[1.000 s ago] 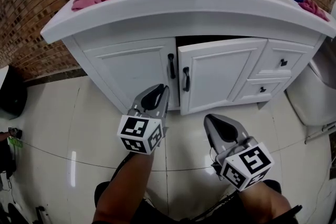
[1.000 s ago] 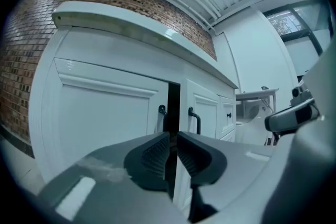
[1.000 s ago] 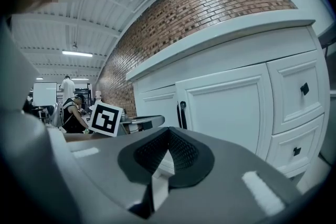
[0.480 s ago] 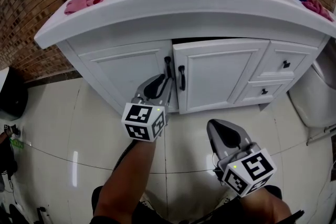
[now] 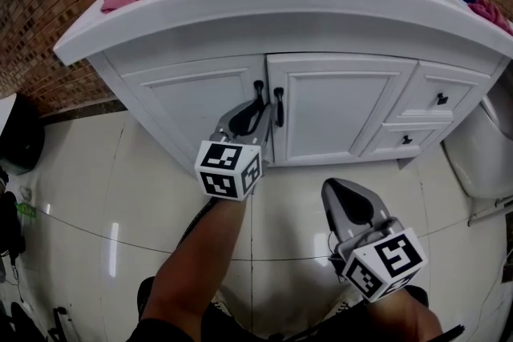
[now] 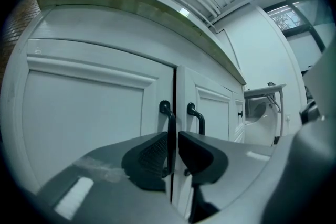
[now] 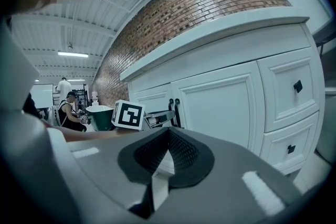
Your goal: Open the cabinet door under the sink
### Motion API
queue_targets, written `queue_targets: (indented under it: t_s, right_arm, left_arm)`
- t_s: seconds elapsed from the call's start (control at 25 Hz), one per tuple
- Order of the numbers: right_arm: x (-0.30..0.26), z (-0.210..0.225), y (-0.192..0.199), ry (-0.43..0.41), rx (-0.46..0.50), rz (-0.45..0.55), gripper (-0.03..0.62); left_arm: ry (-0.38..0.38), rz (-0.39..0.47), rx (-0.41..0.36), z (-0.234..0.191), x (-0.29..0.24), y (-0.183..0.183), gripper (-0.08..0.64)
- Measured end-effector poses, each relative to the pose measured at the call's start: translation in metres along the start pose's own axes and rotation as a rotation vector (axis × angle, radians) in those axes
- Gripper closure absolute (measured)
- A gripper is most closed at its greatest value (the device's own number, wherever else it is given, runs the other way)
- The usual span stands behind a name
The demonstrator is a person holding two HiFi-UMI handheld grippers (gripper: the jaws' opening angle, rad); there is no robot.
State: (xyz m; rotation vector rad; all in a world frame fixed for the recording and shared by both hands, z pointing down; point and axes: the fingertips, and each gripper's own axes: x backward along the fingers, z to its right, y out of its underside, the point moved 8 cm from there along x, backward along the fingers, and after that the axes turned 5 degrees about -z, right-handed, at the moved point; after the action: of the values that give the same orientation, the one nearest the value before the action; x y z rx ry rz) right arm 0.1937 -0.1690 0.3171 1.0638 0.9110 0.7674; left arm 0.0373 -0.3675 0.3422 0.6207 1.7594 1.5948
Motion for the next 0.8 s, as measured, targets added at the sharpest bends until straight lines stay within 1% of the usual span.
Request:
queue_targets:
  t_s: [0.12,0.24,0.36,0.44,0.8]
  right_arm:
    - [0.001,0.001,0.000,0.004,0.000,0.001,0.584]
    - [0.002,0.000,-0.001,0.003,0.004,0.002,0.584]
    - [0.005,-0.002,-0.001,0.003,0.007,0.004,0.584]
    - [0.006,-0.004,-0.002,0.003,0.011,0.006,0.584]
    - [0.011,-0.022,-0.005,-0.018,0.048,0.021,0.584]
  left_arm:
    - [-0.012,-0.003,-0.003,-0.001,-0.001,-0.002,0.511]
    - [-0.019,-0.006,-0.007,-0.002,0.001,-0.002,0.514]
    - [-0.011,-0.005,0.003,0.000,0.005,0.000,0.517]
    - [-0.004,-0.006,-0.003,0.002,0.010,0.001,0.517]
    - [0.008,-0.008,-0.013,0.017,0.047,0.007,0.518]
